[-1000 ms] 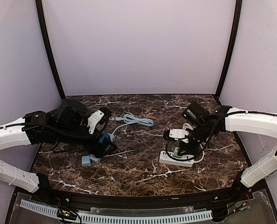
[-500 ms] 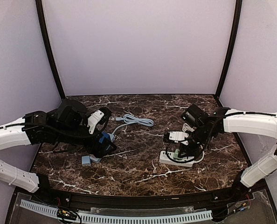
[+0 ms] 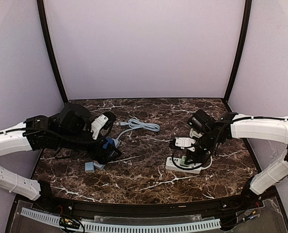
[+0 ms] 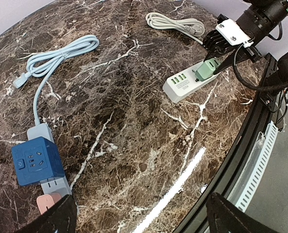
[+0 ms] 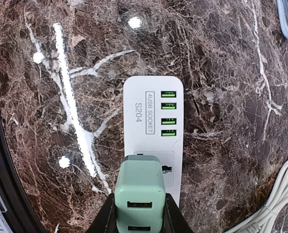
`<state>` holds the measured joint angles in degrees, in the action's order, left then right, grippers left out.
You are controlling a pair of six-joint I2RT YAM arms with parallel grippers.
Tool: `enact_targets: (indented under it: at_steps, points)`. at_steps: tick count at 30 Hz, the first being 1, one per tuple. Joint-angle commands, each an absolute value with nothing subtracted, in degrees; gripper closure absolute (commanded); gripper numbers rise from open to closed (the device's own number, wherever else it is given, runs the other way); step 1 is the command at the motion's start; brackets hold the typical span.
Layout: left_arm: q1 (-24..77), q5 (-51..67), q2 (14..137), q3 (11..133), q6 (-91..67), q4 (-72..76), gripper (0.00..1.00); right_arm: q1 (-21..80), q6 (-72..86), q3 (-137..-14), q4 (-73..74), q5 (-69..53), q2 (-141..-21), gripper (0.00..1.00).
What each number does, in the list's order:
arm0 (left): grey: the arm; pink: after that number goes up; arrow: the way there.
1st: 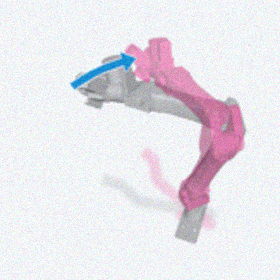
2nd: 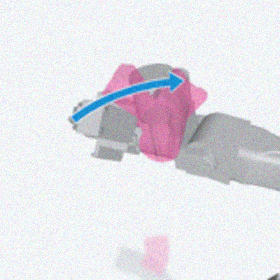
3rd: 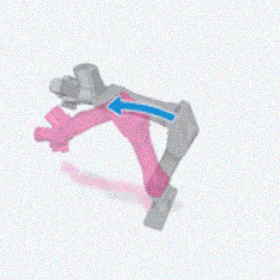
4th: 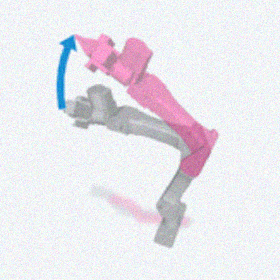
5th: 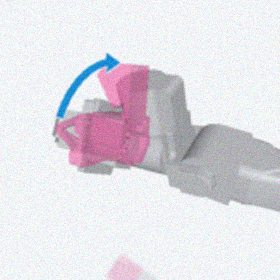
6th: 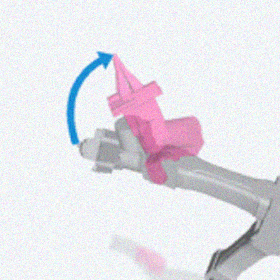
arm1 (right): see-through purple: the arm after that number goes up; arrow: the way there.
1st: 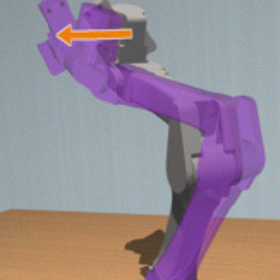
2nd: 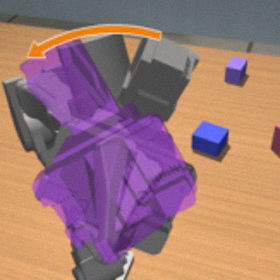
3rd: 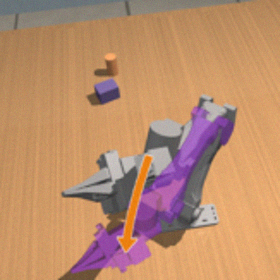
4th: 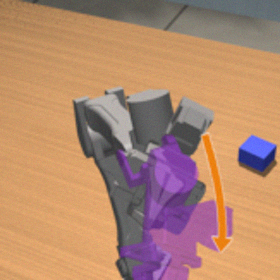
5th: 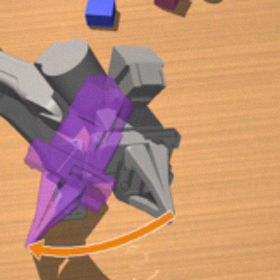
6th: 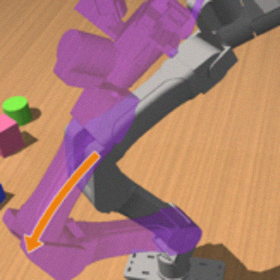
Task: Insert the plug
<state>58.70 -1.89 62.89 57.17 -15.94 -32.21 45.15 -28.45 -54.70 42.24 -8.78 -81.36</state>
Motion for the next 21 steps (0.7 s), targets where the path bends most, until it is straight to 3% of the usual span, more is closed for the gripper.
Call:
enact_targets:
  at_steps: [1, 21]
  points:
    - [58.5, -0.9, 62.7, 57.9, -16.5, -32.4, 0.07, 45.5, -28.5, -53.7, 40.6, -8.1, -82.0, 1.0]
    - [58.5, -0.7, 62.8, 57.8, -16.9, -32.2, 0.08, 45.5, -29.6, -53.4, 40.5, -7.7, -84.3, 1.0]
